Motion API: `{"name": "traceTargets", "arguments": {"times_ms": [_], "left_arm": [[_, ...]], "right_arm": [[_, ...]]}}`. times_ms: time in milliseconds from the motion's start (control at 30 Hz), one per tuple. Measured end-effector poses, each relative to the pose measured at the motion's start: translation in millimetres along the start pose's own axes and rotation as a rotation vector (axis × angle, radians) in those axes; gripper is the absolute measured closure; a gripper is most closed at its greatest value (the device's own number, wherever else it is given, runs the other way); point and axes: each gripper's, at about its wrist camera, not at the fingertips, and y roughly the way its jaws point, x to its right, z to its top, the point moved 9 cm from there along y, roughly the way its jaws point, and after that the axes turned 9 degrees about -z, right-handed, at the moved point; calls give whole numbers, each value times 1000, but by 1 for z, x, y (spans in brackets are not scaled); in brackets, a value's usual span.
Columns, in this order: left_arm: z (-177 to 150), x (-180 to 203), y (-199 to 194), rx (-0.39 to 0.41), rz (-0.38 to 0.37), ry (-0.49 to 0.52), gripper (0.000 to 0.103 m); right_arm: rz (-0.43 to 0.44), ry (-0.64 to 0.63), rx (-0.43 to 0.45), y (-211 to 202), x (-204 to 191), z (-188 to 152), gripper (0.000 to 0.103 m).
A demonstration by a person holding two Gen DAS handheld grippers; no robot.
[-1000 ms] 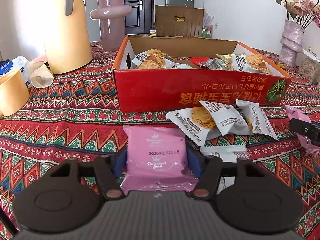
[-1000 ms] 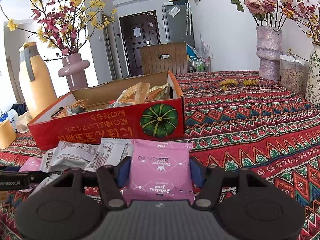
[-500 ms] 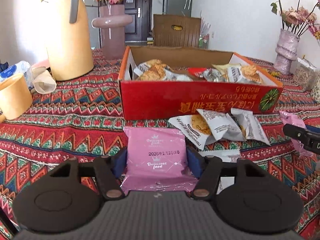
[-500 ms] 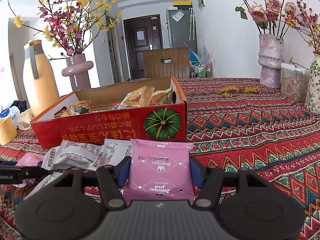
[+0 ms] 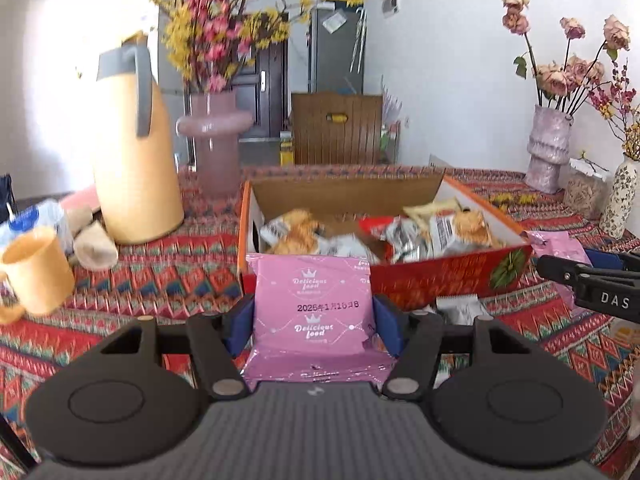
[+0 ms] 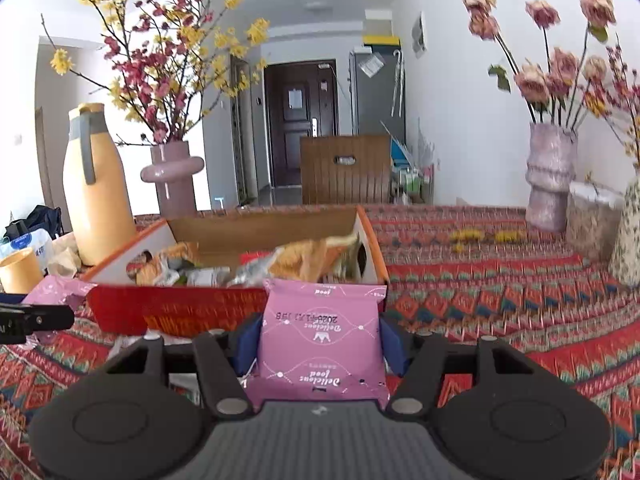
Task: Organize snacks
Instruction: 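Carry both pink packets over the box and open both grippers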
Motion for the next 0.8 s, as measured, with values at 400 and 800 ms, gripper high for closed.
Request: {"name": "traceTargets", "arguments": {"times_ms": [400,800], "left_arm": [[48,2,19,72,17,18,40],[76,-8,68,57,41,-16,40]], "right_arm": [[22,-60,72,32,-29,58,42],[17,-72,48,92,-49,76,42]]}}
